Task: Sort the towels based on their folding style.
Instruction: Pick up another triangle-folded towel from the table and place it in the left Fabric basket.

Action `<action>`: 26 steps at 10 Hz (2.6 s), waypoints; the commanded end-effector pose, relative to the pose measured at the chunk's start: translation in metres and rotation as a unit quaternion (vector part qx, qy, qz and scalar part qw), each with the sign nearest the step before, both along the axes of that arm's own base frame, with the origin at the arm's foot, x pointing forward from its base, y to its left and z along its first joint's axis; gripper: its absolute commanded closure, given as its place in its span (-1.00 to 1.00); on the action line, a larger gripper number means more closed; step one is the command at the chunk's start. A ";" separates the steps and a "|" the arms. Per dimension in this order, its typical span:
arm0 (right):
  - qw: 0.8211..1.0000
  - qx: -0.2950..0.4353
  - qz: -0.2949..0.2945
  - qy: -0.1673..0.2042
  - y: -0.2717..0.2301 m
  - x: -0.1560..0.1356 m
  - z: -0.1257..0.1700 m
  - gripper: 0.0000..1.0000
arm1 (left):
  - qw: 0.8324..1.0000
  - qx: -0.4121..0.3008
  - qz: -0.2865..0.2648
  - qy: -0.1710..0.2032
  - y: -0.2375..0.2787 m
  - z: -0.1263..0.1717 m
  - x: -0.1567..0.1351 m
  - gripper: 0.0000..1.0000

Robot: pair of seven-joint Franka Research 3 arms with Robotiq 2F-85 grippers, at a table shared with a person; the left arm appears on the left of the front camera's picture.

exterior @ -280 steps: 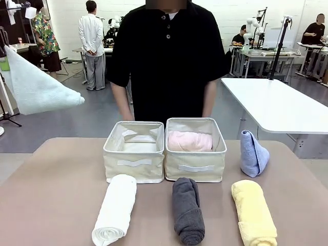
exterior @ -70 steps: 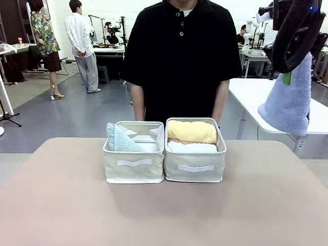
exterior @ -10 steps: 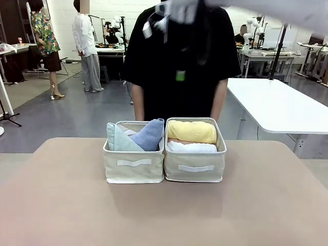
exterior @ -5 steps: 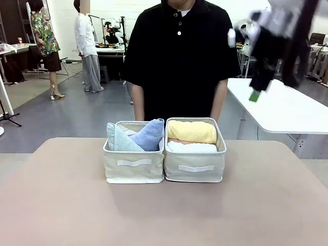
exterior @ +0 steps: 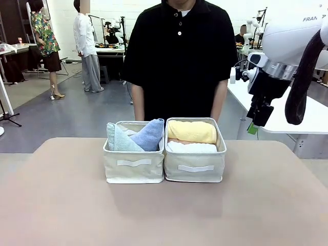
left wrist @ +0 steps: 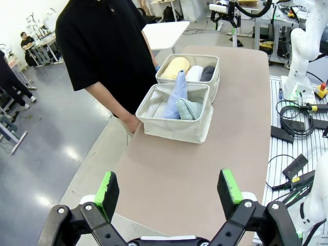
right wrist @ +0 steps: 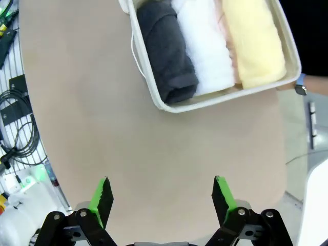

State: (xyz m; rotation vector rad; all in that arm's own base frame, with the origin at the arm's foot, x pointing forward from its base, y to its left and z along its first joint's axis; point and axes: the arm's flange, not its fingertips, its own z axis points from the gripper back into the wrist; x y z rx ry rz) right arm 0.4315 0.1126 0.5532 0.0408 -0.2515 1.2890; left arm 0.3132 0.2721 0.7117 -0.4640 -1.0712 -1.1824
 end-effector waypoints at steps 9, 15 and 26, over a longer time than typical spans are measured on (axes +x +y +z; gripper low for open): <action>0.966 0.217 0.135 0.041 -0.109 -0.012 0.108 -1.00 | 1.000 -0.006 -0.003 -0.005 0.000 0.002 -0.001 -1.00; 0.882 0.468 0.042 -0.038 -0.326 -0.048 0.137 -1.00 | 1.000 -0.006 -0.003 -0.005 0.000 0.002 -0.001 -1.00; 0.881 0.470 0.031 -0.040 -0.366 -0.071 0.114 -1.00 | 1.000 -0.006 -0.003 -0.005 0.000 0.002 -0.001 -1.00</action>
